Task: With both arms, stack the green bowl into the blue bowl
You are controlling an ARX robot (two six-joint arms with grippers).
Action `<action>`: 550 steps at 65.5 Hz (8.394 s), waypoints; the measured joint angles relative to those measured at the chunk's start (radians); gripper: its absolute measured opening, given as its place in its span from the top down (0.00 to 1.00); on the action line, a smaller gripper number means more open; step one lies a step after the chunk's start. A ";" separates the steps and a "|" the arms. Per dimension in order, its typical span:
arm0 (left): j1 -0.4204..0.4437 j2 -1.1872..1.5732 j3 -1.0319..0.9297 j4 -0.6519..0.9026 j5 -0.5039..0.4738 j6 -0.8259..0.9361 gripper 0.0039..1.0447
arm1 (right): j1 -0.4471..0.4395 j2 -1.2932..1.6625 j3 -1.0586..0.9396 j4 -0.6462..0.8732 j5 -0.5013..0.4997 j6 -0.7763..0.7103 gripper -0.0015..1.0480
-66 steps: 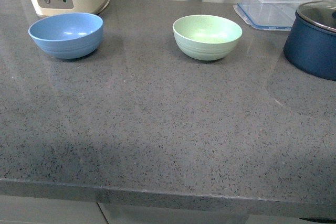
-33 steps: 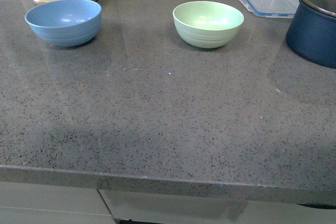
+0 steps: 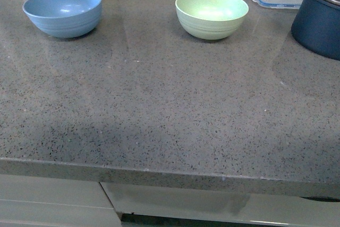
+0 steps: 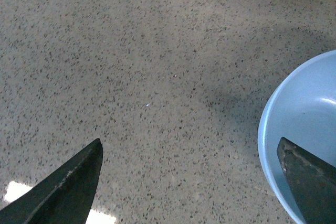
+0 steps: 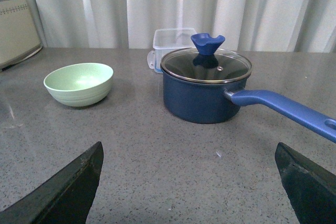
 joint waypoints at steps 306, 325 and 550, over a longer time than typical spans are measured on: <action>-0.309 0.311 0.308 -0.010 -0.042 -0.198 0.26 | 0.000 0.000 0.000 0.000 0.000 0.000 0.10; -0.292 0.109 0.185 0.068 -0.069 -0.193 0.06 | 0.000 0.000 0.000 0.000 0.000 0.000 0.10; -0.114 -1.976 -1.627 0.484 0.171 0.072 0.97 | 0.000 0.000 0.000 0.000 0.000 0.000 0.10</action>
